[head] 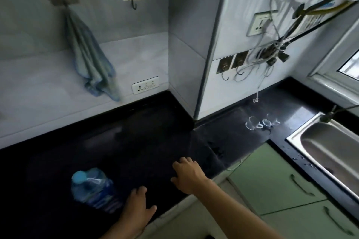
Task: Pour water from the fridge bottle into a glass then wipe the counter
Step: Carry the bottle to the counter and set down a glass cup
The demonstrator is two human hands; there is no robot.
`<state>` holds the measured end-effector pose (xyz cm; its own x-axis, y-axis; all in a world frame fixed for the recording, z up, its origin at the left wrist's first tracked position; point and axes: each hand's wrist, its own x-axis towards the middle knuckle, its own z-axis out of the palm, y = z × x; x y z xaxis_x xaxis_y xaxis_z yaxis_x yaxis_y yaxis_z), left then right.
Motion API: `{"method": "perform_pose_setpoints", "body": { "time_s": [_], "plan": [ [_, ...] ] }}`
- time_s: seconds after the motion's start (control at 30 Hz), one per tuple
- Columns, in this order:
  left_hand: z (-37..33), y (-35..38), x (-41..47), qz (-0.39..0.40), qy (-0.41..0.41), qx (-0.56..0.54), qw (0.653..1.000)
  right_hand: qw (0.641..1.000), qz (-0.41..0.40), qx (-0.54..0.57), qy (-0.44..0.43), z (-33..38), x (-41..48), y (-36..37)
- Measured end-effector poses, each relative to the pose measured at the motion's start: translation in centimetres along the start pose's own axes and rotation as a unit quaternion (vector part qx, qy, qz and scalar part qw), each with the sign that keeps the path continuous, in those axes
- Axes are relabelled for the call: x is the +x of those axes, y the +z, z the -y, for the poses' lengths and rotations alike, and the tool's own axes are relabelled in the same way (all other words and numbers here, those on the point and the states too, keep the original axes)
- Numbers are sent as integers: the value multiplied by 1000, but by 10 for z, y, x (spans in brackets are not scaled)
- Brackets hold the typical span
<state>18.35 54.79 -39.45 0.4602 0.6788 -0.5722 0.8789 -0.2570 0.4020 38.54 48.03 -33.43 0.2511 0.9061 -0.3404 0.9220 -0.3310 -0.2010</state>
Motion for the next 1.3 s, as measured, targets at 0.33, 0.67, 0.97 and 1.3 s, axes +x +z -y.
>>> {"method": "perform_pose_setpoints", "body": {
  "time_s": [0.33, 0.67, 0.97, 1.3],
  "plan": [
    [-92, 75, 46, -31, -162, 114, 980, 995, 63, -2, 83, -198, -14, 57],
    [-85, 89, 53, -43, -147, 182, 971, 992, 54, 93, 71, -235, -24, 53],
    [-81, 96, 52, -72, -143, 188, 969, 903, -60, 260, 338, -374, -13, -8],
    [-98, 72, 54, -36, -189, 70, 979, 914, -118, 275, 275, -455, 52, -15]
  ]
}}
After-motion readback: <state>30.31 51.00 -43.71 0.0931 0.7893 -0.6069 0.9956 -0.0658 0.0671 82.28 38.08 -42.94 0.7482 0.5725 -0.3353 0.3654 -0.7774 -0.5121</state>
